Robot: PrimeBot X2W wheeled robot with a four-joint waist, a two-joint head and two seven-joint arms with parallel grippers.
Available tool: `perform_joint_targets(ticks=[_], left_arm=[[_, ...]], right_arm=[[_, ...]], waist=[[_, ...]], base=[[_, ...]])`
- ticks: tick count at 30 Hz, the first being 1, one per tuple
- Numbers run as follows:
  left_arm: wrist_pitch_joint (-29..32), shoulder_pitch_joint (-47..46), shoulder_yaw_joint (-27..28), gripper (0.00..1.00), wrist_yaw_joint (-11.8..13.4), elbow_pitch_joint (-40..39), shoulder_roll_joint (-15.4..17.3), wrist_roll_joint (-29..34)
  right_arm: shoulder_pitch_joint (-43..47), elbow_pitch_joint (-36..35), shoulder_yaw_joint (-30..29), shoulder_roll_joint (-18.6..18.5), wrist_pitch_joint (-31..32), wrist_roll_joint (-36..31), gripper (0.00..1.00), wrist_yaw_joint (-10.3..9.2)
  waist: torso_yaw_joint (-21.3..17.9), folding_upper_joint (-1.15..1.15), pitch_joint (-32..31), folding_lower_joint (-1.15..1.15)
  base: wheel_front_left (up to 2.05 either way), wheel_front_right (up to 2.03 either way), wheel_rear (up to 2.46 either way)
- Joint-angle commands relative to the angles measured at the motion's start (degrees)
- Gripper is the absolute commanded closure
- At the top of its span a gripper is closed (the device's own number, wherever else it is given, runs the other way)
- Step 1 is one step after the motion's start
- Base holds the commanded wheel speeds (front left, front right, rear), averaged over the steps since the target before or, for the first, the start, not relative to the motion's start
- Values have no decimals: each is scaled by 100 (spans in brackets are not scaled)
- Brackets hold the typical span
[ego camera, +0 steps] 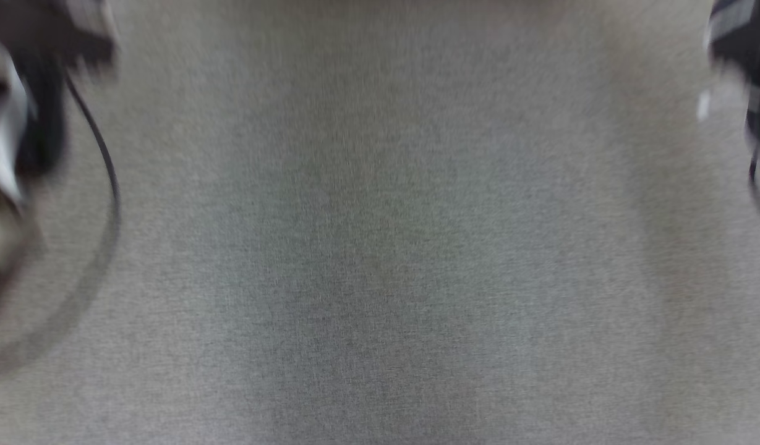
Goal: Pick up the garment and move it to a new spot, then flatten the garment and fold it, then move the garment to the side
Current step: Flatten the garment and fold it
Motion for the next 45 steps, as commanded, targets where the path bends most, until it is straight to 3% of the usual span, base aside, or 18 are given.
perform_joint_targets(ticks=[1,6,11,19,25,31,39,45], left_arm=[[-15,463,75,100,110,-259,41,13],[-17,2424,639,100,674,-1518,95,101],[-17,4104,1121,100,859,-2121,-175,213],[-17,5950,1449,100,515,-2044,-1019,542],[-17,6802,1631,100,123,-1543,-1555,639],[-17,7465,1745,100,-54,-1179,-1928,812],[-7,7830,1786,100,-291,-920,-1970,871],[-3,7574,1740,100,-364,-850,-1862,1068]], right_arm=[[363,-136,-36,-71,-45,33,100,-14],[1835,-895,-429,-141,-46,102,100,-14],[3192,-1499,-898,22,105,16,100,-14],[5082,-2146,-1746,478,505,-268,100,-14],[6231,-2449,-2251,971,819,-654,100,-14],[7007,-2697,-2725,1344,1137,-964,100,-14],[7617,-2872,-3123,1615,1538,-1139,100,-14],[7586,-3064,-3125,1809,1707,-1253,100,-14]], waist=[[-5,1,-450,2],[-27,1,-739,2],[10,1,-898,2],[187,1,-1182,2],[266,1,-1540,2],[276,1,-1807,2],[332,1,-1900,2],[278,1,-1829,2]], base=[[0,0,0],[0,0,0],[0,0,0],[0,0,0],[0,0,0],[0,0,0],[0,0,0],[0,0,0]])
